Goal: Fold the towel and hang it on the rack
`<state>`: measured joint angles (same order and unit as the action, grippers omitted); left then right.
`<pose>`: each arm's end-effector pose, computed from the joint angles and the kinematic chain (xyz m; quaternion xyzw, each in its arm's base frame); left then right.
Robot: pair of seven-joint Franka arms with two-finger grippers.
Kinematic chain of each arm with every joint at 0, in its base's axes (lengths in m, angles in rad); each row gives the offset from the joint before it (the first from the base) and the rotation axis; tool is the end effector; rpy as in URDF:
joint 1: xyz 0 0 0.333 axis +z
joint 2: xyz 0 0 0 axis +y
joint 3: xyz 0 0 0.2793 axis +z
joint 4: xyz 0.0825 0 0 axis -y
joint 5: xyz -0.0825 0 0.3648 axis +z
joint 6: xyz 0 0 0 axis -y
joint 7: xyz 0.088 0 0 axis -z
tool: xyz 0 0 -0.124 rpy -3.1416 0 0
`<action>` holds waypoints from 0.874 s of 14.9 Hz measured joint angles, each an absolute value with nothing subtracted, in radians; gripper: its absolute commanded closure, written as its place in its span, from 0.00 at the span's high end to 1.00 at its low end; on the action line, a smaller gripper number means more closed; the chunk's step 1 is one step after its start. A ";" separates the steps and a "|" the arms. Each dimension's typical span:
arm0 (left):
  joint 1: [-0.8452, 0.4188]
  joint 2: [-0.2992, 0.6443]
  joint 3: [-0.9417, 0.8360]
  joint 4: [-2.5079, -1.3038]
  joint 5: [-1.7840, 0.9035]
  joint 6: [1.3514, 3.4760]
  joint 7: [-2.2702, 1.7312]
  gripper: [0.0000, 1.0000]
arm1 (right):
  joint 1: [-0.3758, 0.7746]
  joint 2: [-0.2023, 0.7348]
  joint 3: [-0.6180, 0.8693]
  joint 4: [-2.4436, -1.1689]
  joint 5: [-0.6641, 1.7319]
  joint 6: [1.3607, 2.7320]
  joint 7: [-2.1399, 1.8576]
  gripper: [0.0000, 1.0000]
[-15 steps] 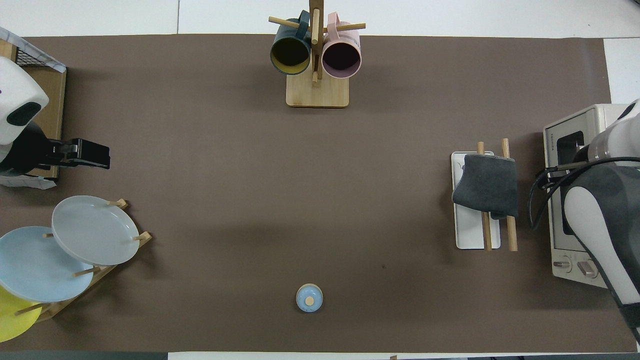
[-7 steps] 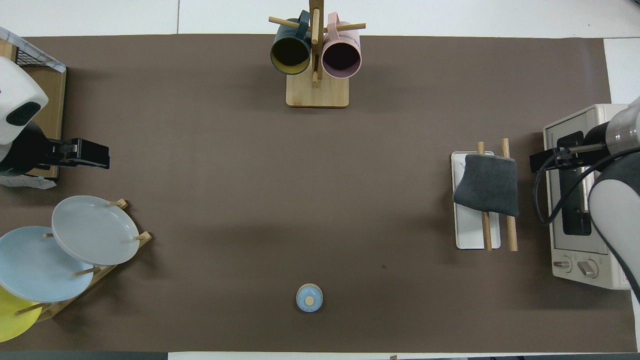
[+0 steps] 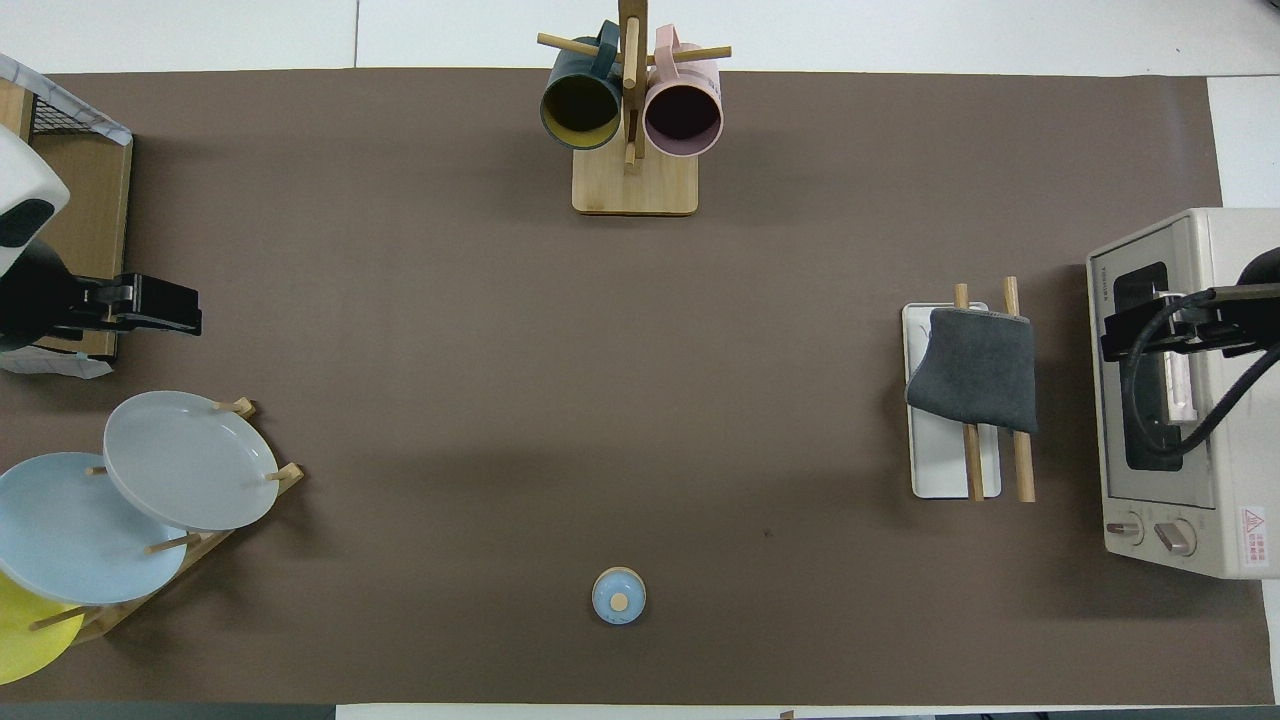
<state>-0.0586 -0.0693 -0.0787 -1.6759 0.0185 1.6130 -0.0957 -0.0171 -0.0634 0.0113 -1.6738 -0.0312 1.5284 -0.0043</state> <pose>0.5146 -0.0700 0.5632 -0.9997 0.0211 -0.0045 0.0115 0.5099 -0.0068 0.5542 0.9990 -0.0008 -0.0411 0.0158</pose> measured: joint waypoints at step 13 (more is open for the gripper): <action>-0.058 -0.069 -0.078 -1.676 0.019 1.612 -0.096 1.00 | 0.020 -0.002 -0.036 -1.617 -0.031 1.534 -0.001 1.00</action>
<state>-0.0581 -0.0693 -0.0778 -1.6763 0.0185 1.6119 -0.0958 0.0205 -0.0018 -0.0364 -1.6175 -0.0310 1.5343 -0.0007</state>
